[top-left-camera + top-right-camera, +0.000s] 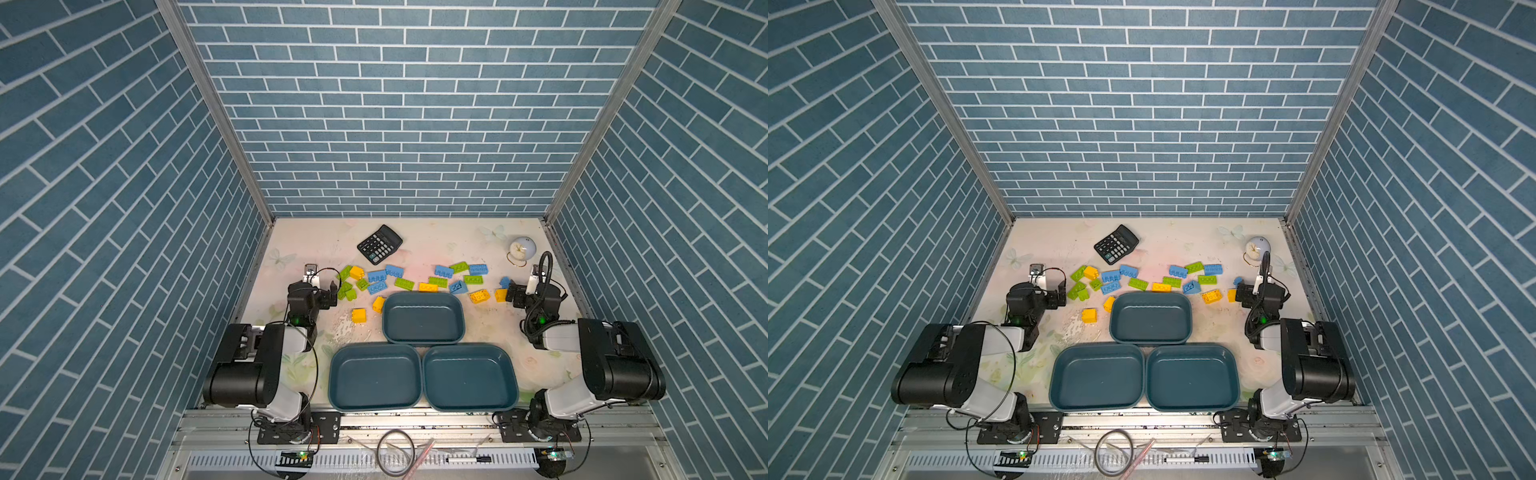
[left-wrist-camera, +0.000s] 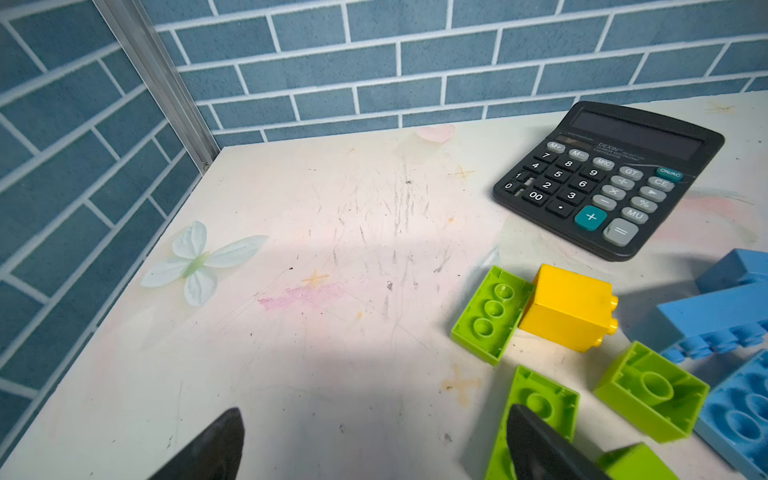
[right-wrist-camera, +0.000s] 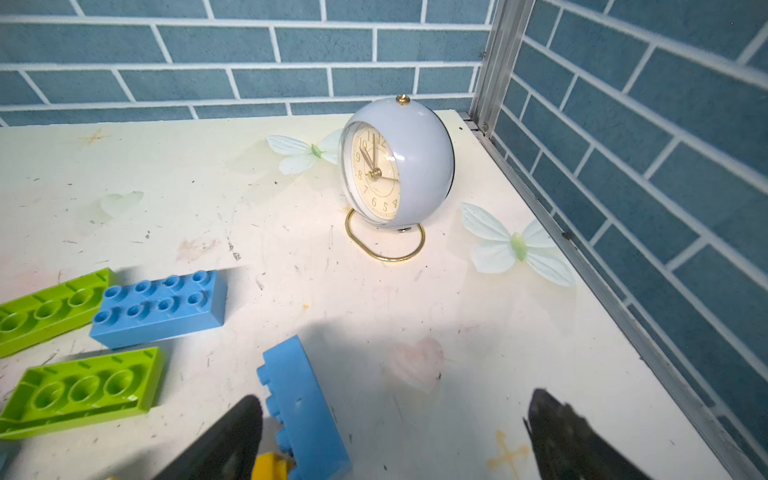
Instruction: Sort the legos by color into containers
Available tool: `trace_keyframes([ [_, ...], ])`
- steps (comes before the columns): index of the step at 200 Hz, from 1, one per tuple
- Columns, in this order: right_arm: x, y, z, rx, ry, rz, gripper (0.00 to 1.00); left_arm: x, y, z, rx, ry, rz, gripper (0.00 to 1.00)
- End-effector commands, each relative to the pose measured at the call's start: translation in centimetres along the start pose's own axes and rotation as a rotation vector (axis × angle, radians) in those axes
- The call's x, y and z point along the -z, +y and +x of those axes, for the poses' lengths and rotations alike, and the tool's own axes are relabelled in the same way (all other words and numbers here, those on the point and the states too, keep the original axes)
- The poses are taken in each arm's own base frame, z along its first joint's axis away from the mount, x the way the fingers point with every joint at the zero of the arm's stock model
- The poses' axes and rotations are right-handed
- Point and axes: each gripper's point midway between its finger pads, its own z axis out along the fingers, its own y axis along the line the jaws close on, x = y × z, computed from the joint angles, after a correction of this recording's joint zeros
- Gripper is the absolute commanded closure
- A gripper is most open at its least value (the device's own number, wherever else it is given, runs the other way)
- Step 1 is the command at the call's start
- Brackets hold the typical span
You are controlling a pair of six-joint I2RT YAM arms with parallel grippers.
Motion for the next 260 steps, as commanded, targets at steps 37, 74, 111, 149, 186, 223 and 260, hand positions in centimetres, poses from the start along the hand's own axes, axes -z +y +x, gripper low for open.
trace_keyframes([
  [37, -0.2, 0.0, -0.5, -0.007, -0.012, -0.004, 0.01, -0.3, 0.2, -0.8, -0.001, -0.022, -0.002, 0.00],
  [74, -0.2, 0.0, -0.4, -0.006, -0.010, -0.006, 0.01, -0.3, 0.2, -0.7, -0.001, -0.020, -0.001, 0.00],
  [111, -0.2, 0.1, -0.4, -0.008, -0.010, -0.007, 0.01, -0.3, 0.2, -0.8, -0.002, -0.020, 0.000, 0.00],
  [149, -0.2, 0.1, -0.4, -0.008, -0.008, -0.009, 0.01, -0.3, 0.2, -0.7, -0.002, -0.020, 0.000, 0.00],
  [186, -0.2, 0.1, -0.3, -0.008, -0.008, -0.009, 0.01, -0.3, 0.2, -0.7, -0.002, -0.019, 0.000, 0.00],
  [223, 0.4, 1.0, -1.1, 0.018, -0.023, -0.065, 0.01, 0.1, 0.0, -1.5, -0.007, -0.034, 0.013, 0.00],
  [260, 2.5, 2.3, -3.3, 0.044, -0.036, -0.151, 0.01, 2.2, -0.5, -4.8, -0.027, -0.050, 0.060, 0.00],
])
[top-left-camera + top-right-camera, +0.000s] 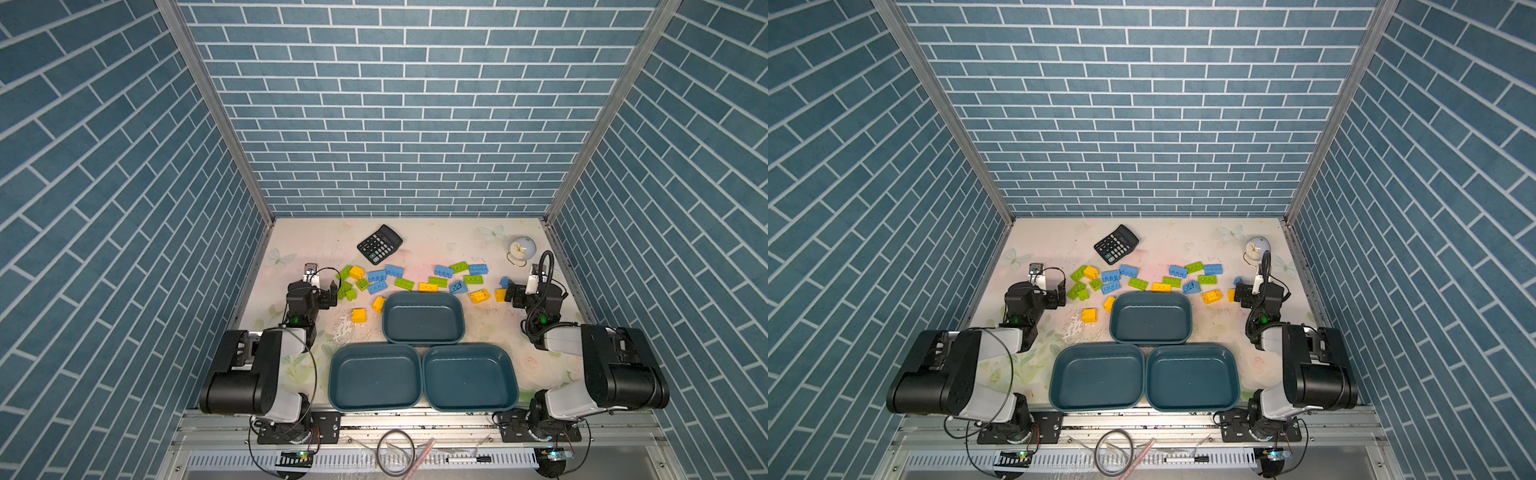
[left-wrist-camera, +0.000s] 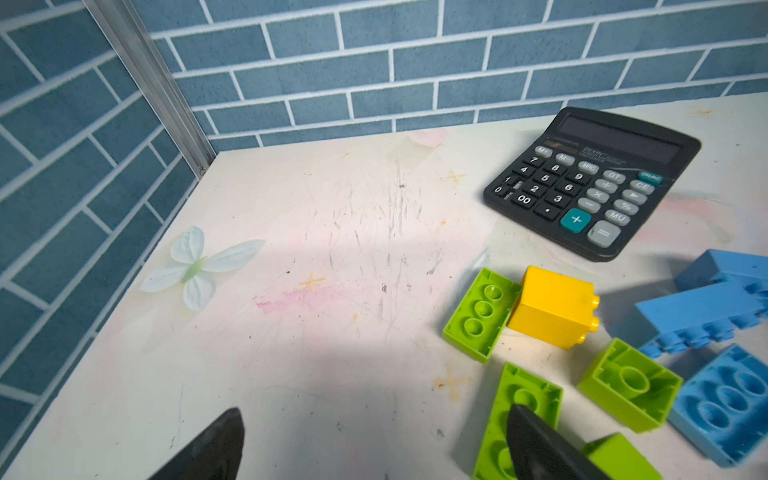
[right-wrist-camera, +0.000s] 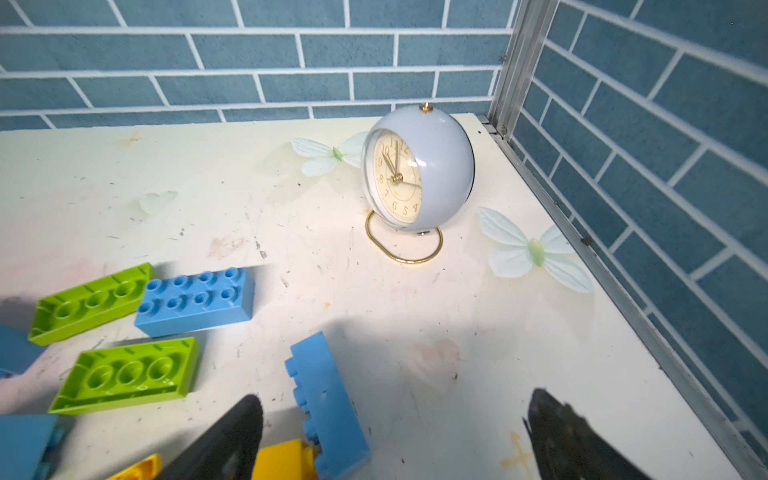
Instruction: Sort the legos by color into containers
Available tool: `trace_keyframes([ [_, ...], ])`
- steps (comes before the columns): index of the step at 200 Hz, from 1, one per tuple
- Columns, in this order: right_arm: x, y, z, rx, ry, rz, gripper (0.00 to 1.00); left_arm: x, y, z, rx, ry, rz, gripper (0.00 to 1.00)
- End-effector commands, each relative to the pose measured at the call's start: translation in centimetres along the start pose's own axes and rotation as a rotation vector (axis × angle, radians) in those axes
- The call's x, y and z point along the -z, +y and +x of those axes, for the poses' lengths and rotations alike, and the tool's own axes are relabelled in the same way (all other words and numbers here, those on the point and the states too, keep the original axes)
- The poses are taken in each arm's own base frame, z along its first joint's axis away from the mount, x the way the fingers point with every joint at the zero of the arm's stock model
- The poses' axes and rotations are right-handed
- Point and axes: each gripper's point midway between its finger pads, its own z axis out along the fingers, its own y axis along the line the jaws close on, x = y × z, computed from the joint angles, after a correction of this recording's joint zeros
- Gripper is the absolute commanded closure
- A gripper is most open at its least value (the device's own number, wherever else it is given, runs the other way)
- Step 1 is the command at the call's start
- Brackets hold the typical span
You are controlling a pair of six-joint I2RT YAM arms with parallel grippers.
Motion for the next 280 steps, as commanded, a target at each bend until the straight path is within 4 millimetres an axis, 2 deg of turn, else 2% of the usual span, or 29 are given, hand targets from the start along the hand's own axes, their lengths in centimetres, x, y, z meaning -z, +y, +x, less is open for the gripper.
trace_keyframes([
  [1, 1.4, 1.4, -2.1, 0.041, -0.020, -0.086, 0.01, 1.1, -0.2, -3.5, -0.017, -0.038, 0.034, 0.00],
  [17, 2.6, 1.8, -3.8, 0.041, -0.038, -0.114, 0.01, 2.2, -0.6, -5.2, -0.014, -0.022, 0.066, 0.00],
  [29, 3.5, 2.9, -4.6, 0.043, -0.038, -0.183, 0.01, 3.0, -0.8, -6.3, -0.010, -0.013, 0.085, 0.00],
  [46, 5.0, 4.2, -5.7, 0.044, -0.032, -0.259, 0.01, 3.9, -1.0, -6.8, 0.011, 0.063, 0.103, 0.00],
  [54, 5.7, 4.9, -6.0, 0.043, -0.021, -0.303, 0.01, 4.2, -1.0, -6.7, 0.027, 0.124, 0.102, 0.00],
  [57, 5.9, 5.1, -6.1, 0.042, -0.014, -0.319, 0.01, 4.3, -1.0, -6.0, 0.035, 0.160, 0.102, 0.00],
  [65, 6.5, 5.8, -6.4, 0.037, 0.000, -0.363, 0.01, 4.6, -1.1, -6.5, 0.046, 0.207, 0.111, 0.00],
  [81, 8.0, 7.3, -6.8, 0.029, 0.028, -0.454, 0.01, 5.3, -2.6, -6.1, 0.053, 0.310, 0.202, 0.00],
  [102, 9.6, 9.2, -7.1, 0.022, 0.064, -0.568, 0.01, 5.7, -4.2, -6.1, 0.051, 0.357, 0.305, 0.00],
  [130, 11.8, 12.4, -7.6, 0.020, 0.113, -0.715, 0.01, 5.2, -5.2, -3.9, -0.044, 0.517, 0.392, 0.00],
  [171, 14.2, 16.5, -7.5, 0.057, 0.161, -0.848, 0.01, 1.6, -5.1, -1.8, -0.155, 0.641, 0.427, 0.01],
  [205, 14.7, 19.0, -7.0, 0.089, 0.202, -0.906, 0.01, -2.5, -4.7, -0.4, -0.240, 0.707, 0.430, 0.06],
  [242, 14.6, 20.1, -6.8, 0.105, 0.220, -0.916, 0.01, -6.4, -3.8, 1.0, -0.314, 0.769, 0.388, 0.13],
  [280, 14.5, 20.1, -5.9, 0.112, 0.254, -0.915, 0.01, -8.8, -5.0, 2.5, -0.343, 0.811, 0.420, 0.20],
])
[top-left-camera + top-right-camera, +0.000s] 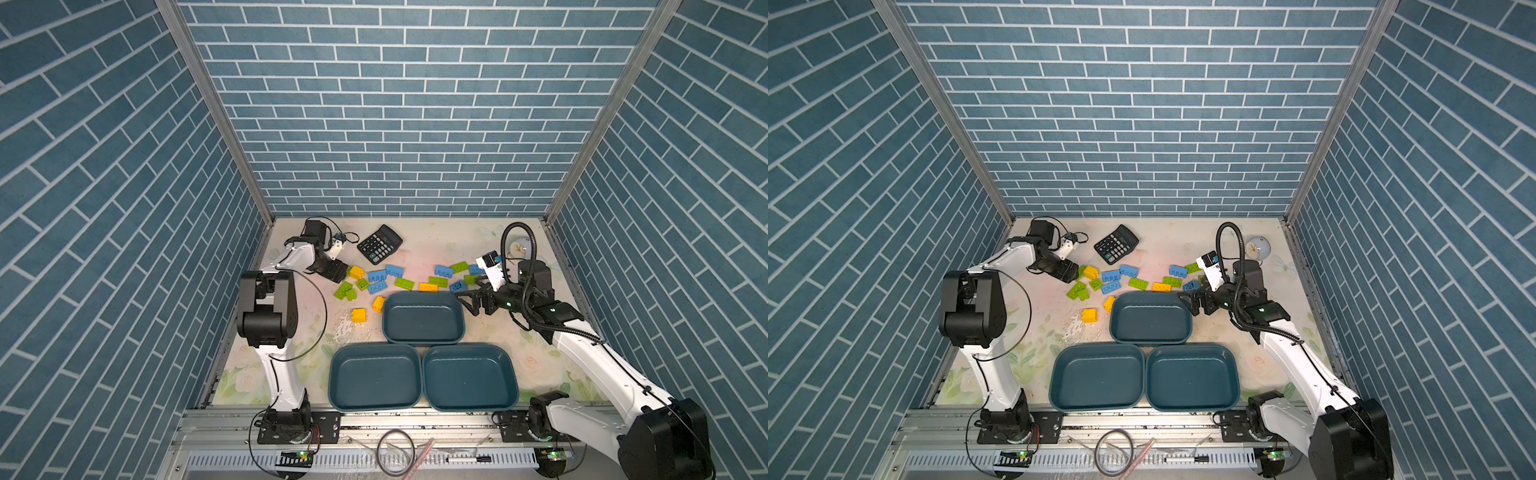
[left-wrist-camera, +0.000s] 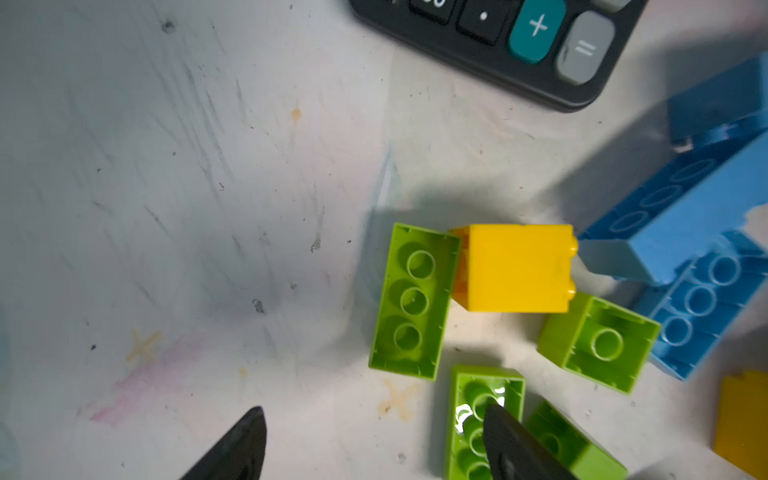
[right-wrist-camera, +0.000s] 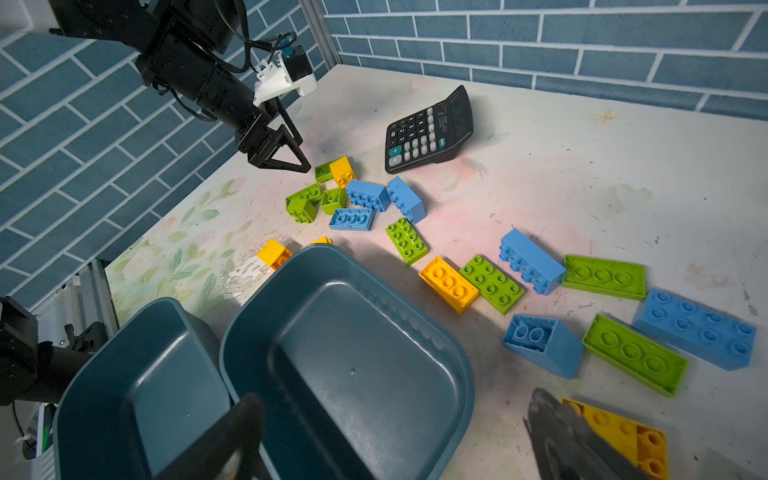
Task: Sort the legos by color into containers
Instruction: 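Reach the left gripper to the green brick near the calculator and grasp it, then carry the green brick with the left gripper into the nearest bin and release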
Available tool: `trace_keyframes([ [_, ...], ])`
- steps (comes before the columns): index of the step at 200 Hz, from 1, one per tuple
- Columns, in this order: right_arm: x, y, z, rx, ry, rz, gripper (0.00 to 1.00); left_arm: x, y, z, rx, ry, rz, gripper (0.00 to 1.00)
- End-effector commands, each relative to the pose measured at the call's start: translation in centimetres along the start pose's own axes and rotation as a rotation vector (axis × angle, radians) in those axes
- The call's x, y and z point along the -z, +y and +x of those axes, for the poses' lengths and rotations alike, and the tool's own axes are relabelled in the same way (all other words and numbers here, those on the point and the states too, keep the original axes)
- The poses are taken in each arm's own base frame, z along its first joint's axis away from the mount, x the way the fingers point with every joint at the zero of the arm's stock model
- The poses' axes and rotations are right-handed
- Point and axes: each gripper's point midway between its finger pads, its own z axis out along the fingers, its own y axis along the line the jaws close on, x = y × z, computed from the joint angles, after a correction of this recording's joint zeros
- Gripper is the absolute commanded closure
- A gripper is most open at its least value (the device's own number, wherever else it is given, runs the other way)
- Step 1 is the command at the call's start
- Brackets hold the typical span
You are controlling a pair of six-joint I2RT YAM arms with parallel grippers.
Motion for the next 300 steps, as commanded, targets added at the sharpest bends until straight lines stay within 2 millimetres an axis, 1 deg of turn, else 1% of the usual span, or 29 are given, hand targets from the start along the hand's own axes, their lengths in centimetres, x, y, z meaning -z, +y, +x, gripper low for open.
trace_keyframes([
  [1, 0.0, 0.1, -0.3, -0.009, 0.013, 0.002, 0.01, -1.2, -0.5, 0.0, -0.049, 0.056, 0.013, 0.20],
  [34, -0.2, -0.1, 0.4, -0.005, 0.052, 0.008, 0.01, -2.9, -1.3, -0.7, -0.094, 0.072, 0.018, 0.21],
  [63, -0.1, -0.4, 0.7, -0.008, 0.066, 0.023, 0.01, -4.0, -1.2, -1.2, -0.099, 0.096, 0.019, 0.26],
  [82, 0.0, -0.4, 1.1, -0.007, 0.079, 0.029, 0.01, -4.4, -1.1, -1.6, -0.106, 0.103, 0.014, 0.34],
  [120, 0.3, -0.5, 1.5, -0.008, 0.091, 0.047, 0.01, -5.0, -1.5, -1.4, -0.106, 0.135, 0.041, 0.53],
  [142, 0.4, -0.6, 1.7, -0.007, 0.096, 0.053, 0.01, -5.1, -1.8, -0.9, -0.107, 0.157, 0.059, 0.60],
  [167, 0.5, -0.6, 1.7, -0.006, 0.097, 0.055, 0.01, -4.9, -1.9, -0.4, -0.099, 0.171, 0.063, 0.65],
  [180, 0.5, -0.8, 1.7, -0.003, 0.094, 0.068, 0.01, -3.9, -1.8, -1.0, -0.095, 0.152, 0.048, 0.67],
  [195, 0.6, -1.0, 1.6, 0.002, 0.090, 0.082, 0.01, -2.1, -1.2, -1.9, -0.087, 0.133, 0.007, 0.66],
  [207, 0.4, -1.1, 1.4, 0.004, 0.085, 0.083, 0.01, -0.2, -0.8, -2.7, -0.077, 0.119, -0.014, 0.67],
  [222, 0.1, -1.3, 1.3, 0.003, 0.082, 0.080, 0.01, 2.4, -1.0, -3.5, -0.050, 0.086, -0.029, 0.67],
  [237, -0.2, -1.2, 1.1, 0.006, 0.080, 0.065, 0.01, 4.8, -1.4, -3.5, 0.015, 0.066, -0.032, 0.67],
  [252, -0.6, -1.3, 0.9, 0.006, 0.074, 0.058, 0.01, 7.1, -2.6, -2.9, 0.093, 0.045, -0.020, 0.67],
  [277, -1.2, -1.2, 0.5, -0.005, 0.066, 0.026, 0.01, 10.3, -6.0, -1.2, 0.186, 0.028, -0.006, 0.66],
  [293, -1.6, -0.9, 0.3, -0.016, 0.060, -0.001, 0.01, 11.8, -8.7, 0.6, 0.252, 0.038, 0.020, 0.65],
  [300, -1.7, -0.8, 0.3, -0.020, 0.060, -0.011, 0.01, 12.5, -9.6, 1.5, 0.277, 0.036, 0.016, 0.65],
])
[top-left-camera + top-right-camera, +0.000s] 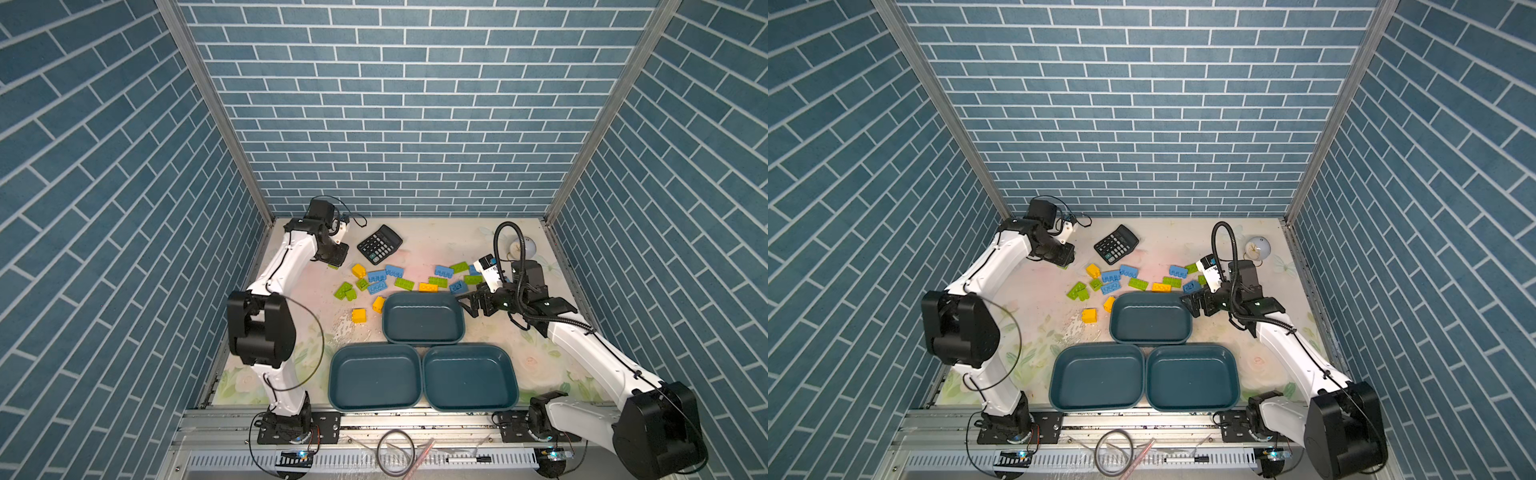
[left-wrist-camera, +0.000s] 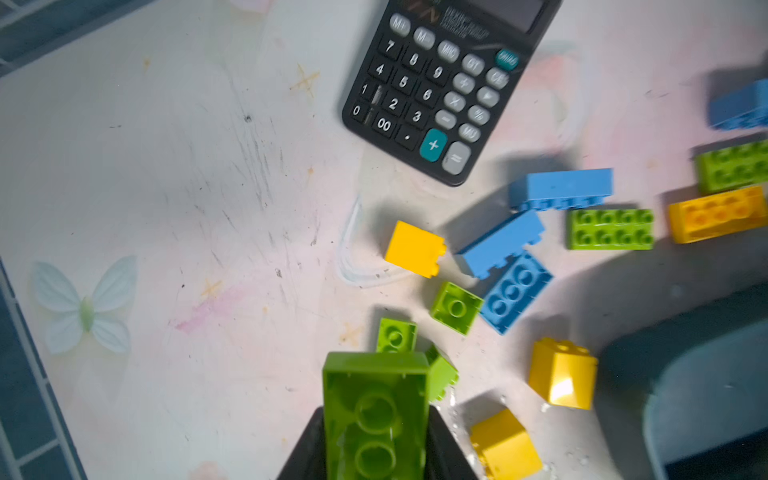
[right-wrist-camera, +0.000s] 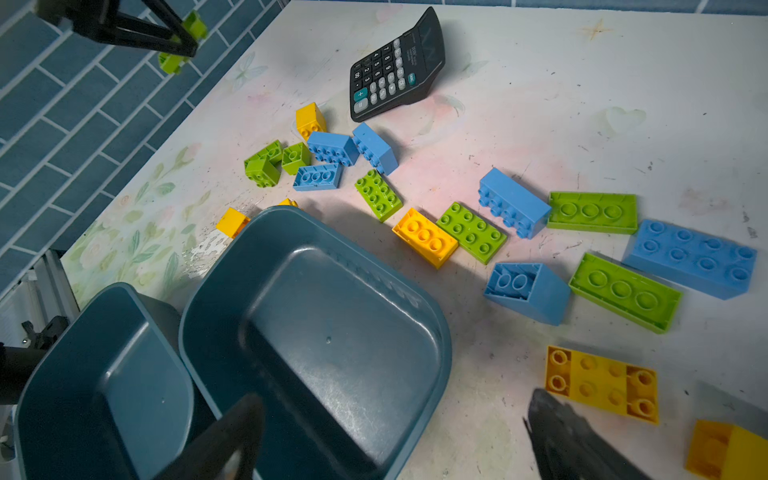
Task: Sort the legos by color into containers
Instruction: 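Carry the green brick with the left gripper into the nearest bin and release, then move the left gripper back to the brick pile and grasp another green brick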
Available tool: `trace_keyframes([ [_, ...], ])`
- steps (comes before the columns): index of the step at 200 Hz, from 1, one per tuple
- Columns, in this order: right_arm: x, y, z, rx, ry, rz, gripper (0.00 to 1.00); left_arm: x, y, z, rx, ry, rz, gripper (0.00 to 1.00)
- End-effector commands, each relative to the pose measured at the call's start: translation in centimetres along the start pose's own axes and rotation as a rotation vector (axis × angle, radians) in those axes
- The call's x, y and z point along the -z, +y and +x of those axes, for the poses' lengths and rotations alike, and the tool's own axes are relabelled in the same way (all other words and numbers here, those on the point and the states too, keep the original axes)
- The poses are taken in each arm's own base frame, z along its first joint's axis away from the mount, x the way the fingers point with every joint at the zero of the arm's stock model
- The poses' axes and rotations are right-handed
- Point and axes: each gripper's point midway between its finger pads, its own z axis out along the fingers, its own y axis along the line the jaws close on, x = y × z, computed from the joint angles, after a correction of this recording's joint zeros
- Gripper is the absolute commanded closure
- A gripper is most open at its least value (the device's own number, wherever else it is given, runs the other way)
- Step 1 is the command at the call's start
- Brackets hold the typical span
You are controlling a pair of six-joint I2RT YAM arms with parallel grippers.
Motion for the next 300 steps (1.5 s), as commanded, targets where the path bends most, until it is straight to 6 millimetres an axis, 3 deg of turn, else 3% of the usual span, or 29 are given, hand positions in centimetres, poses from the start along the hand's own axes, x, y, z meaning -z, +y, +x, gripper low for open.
trace_keyframes([
  [1, 0.0, 1.0, -2.2, 0.041, -0.053, -0.060, 0.01, 1.1, -3.7, 4.9, 0.150, 0.110, 0.041, 0.65],
  [54, -0.2, 1.5, -1.5, 0.027, -0.035, -0.099, 0.01, 5.3, -8.5, 13.0, 0.380, 0.130, 0.038, 0.65],
  [88, -0.2, 1.7, -0.9, 0.036, -0.016, -0.108, 0.01, 6.9, -11.9, 17.9, 0.383, 0.182, 0.043, 0.66],
  [118, -0.3, 1.9, -0.6, 0.045, -0.012, -0.119, 0.01, 4.9, -14.3, 22.2, 0.418, 0.258, 0.076, 0.66],
  [146, -0.3, 1.8, -0.3, 0.056, -0.001, -0.114, 0.01, 2.6, -14.4, 24.9, 0.417, 0.308, 0.046, 0.66],
  [167, -0.2, 1.8, -0.1, 0.064, 0.010, -0.111, 0.01, 1.8, -13.9, 25.1, 0.421, 0.298, 0.018, 0.60],
  [178, -0.1, 1.8, 0.1, 0.065, 0.018, -0.110, 0.01, 1.7, -13.4, 25.3, 0.417, 0.306, -0.013, 0.51],
  [191, 0.0, 1.8, 0.2, 0.072, 0.026, -0.107, 0.01, 2.2, -13.1, 25.1, 0.409, 0.307, -0.034, 0.42],
  [208, 0.2, 1.7, 0.0, 0.076, 0.021, -0.103, 0.01, 3.3, -12.9, 24.1, 0.402, 0.281, -0.039, 0.39],
  [251, 0.7, 2.3, -1.0, 0.075, -0.004, -0.129, 0.01, 5.2, -11.5, 18.5, 0.307, 0.229, -0.056, 0.33],
  [273, 0.8, 2.4, -1.3, 0.067, -0.025, -0.129, 0.01, 4.6, -8.9, 16.0, 0.233, 0.233, -0.079, 0.32],
  [300, 0.8, 2.4, -1.3, 0.056, -0.037, -0.132, 0.01, 1.8, -5.9, 13.8, 0.137, 0.247, -0.082, 0.32],
])
